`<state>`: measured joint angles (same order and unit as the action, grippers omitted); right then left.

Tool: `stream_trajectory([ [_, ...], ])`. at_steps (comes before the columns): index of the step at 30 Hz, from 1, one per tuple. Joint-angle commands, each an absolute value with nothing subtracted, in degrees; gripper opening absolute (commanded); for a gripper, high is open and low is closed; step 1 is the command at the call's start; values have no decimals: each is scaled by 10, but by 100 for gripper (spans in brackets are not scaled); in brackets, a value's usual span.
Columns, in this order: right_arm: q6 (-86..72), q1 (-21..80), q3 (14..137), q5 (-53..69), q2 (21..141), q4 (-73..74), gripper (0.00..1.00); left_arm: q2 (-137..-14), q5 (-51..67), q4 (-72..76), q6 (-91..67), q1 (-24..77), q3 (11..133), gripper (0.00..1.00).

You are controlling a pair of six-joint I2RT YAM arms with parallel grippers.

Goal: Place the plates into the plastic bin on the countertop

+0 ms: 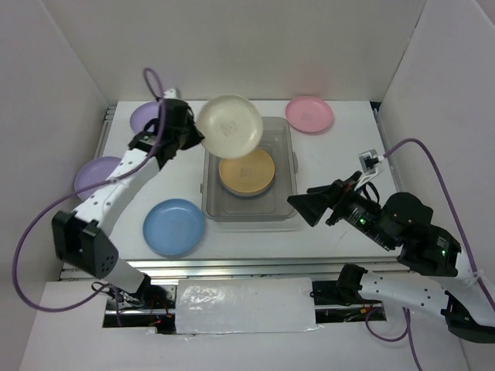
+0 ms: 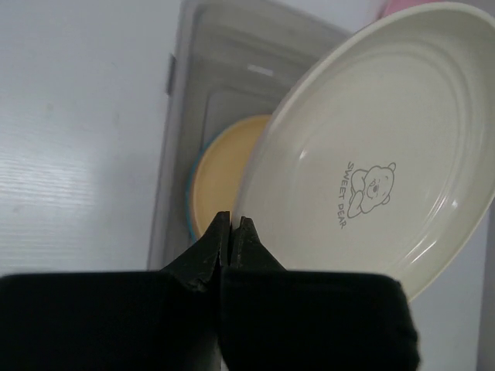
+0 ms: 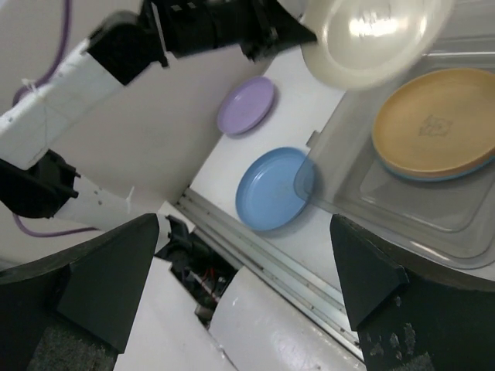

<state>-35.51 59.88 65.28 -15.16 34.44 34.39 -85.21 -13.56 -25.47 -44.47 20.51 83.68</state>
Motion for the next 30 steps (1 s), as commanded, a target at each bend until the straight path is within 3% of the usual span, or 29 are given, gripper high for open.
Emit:
stream_trajectory([
  [1,-359,576,685,-204,332,395,100,-924,-83,-218,-419,254,845,0],
  [11,-365,529,673,-164,305,425,100,-1027,-83,-194,-425,298,843,0],
  [30,-352,500,661,-121,328,410,100,-1093,-42,-208,-410,247,881,0],
])
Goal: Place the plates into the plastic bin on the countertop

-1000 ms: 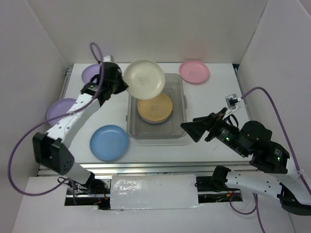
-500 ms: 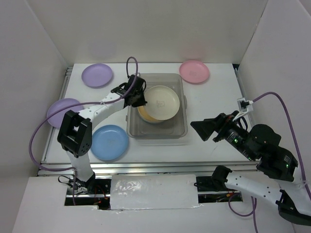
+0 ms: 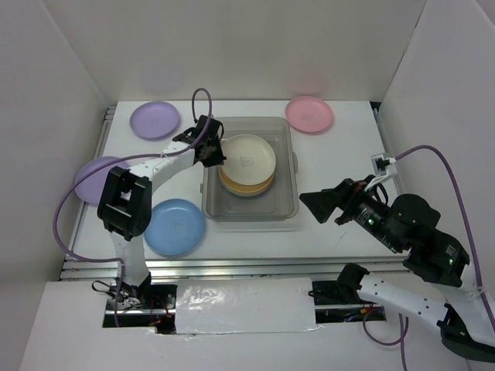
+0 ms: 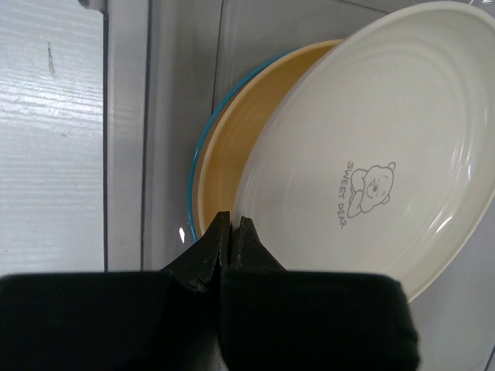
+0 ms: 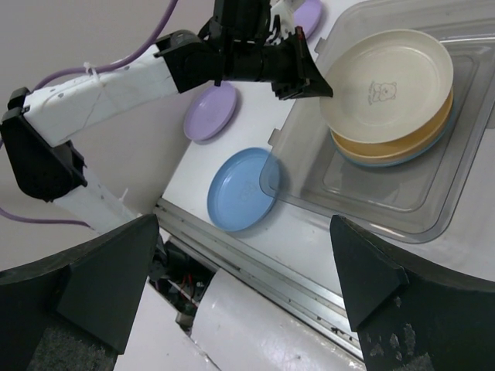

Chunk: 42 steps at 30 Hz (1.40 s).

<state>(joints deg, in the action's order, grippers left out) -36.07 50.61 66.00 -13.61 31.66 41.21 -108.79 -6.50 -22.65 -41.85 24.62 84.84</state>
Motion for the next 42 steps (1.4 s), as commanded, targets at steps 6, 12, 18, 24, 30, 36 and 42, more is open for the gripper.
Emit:
stream_trajectory([
  [6,-349,496,664,-119,328,412,100,-1107,-23,-210,-408,241,889,0],
  [12,-347,493,665,-120,326,414,100,-1099,-40,-224,-417,242,884,10],
  [18,-347,495,664,-108,329,407,100,-1088,-45,-221,-424,239,863,11],
  [24,-347,495,666,-112,326,410,100,-1084,-57,-232,-425,243,867,37],
  [30,-349,494,663,-106,325,407,100,-1047,-70,-233,-431,253,854,68],
  [36,-347,494,666,-98,328,401,100,-1029,-80,-271,-419,273,903,99],
  [42,-345,493,661,-100,325,396,100,-949,-211,-383,-444,300,933,99],
])
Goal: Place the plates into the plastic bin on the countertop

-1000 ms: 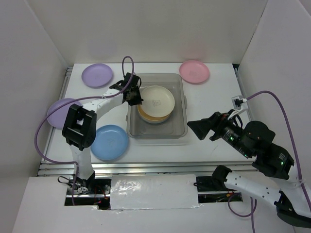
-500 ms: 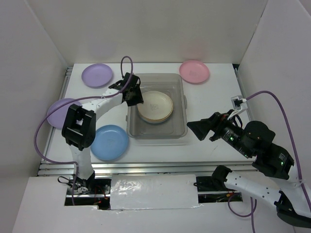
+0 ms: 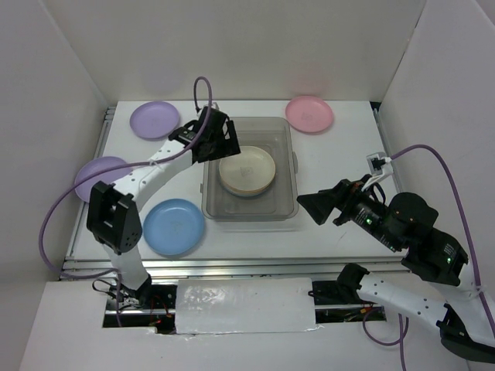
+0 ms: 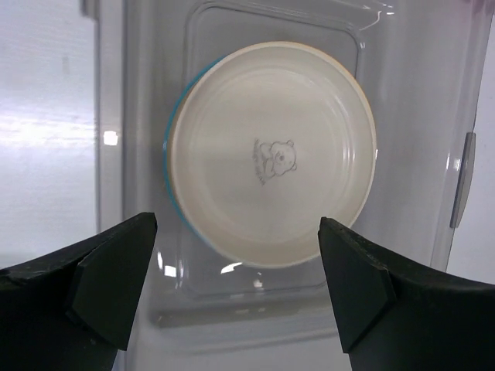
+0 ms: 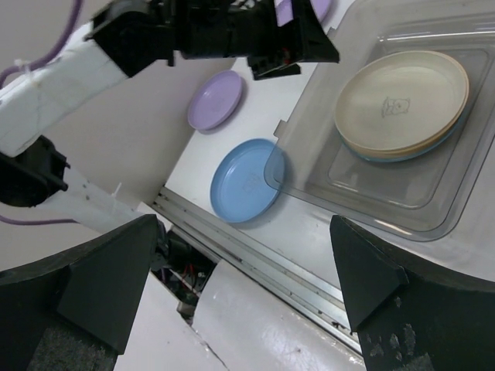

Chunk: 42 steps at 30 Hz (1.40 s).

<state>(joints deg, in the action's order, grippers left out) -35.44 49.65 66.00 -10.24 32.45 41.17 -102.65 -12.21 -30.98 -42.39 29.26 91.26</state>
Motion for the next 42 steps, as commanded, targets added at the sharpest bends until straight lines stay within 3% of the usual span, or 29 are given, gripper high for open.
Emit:
stream_trajectory([
  [1,-345,493,659,-91,325,393,100,-930,-219,-400,-456,292,926,99],
  [6,-330,492,642,-46,337,366,100,-741,-245,-445,-522,178,789,99],
  [10,-324,495,630,-16,347,347,100,-609,-206,-455,-533,7,663,99],
  [12,-324,495,622,-6,347,331,100,-584,-146,-436,-529,-93,607,99],
  [18,-321,496,586,55,359,276,100,-588,-82,-353,-561,-222,501,99],
  [22,-309,494,547,121,356,211,100,-599,-65,-211,-605,-242,447,99],
  [33,-277,476,536,167,350,205,100,-798,-58,-141,-672,-265,464,99],
  [42,-281,387,506,288,375,145,100,-837,-85,-84,-721,-277,433,99],
])
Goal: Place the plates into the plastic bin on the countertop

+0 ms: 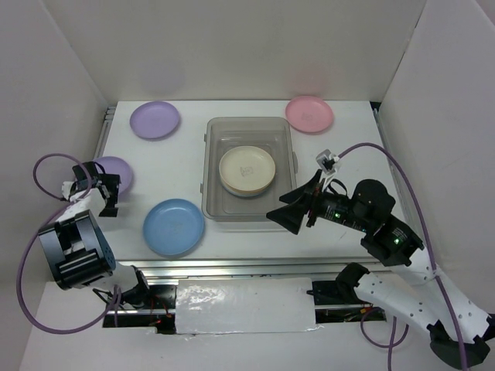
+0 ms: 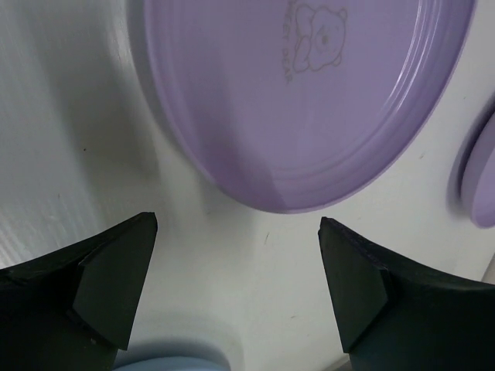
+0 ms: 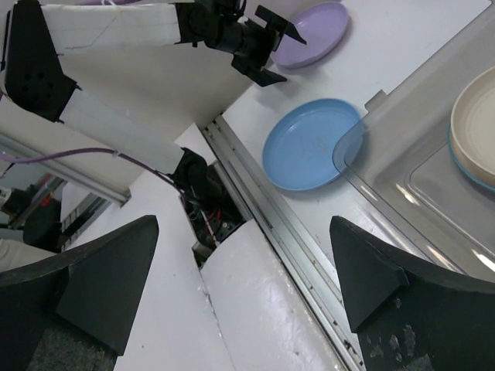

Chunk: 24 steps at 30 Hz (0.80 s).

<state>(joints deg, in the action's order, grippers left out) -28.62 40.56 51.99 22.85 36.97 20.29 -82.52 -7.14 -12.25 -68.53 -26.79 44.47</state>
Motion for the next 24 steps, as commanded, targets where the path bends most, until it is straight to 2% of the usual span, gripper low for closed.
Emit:
stream_trajectory([
  [1,-289,381,493,308,375,135,100,-839,-95,-79,-729,-279,423,99],
  [7,-285,366,490,339,403,127,100,-878,-107,-68,-743,-287,430,99],
  [14,-279,364,499,335,409,133,100,-912,-125,-74,-751,-287,434,82],
  [15,-279,364,500,334,408,133,100,-918,-126,-79,-751,-287,439,76],
  [16,-277,364,500,333,408,134,100,-931,-127,-85,-749,-287,453,65],
  [20,-278,363,505,325,408,135,100,-948,-120,-121,-753,-287,471,47],
  [22,-277,363,509,322,404,139,100,-948,-118,-124,-754,-287,469,26],
  [23,-277,363,511,322,404,141,100,-948,-120,-128,-754,-287,471,26],
  [24,-275,363,512,321,404,147,100,-948,-120,-138,-752,-287,473,14],
])
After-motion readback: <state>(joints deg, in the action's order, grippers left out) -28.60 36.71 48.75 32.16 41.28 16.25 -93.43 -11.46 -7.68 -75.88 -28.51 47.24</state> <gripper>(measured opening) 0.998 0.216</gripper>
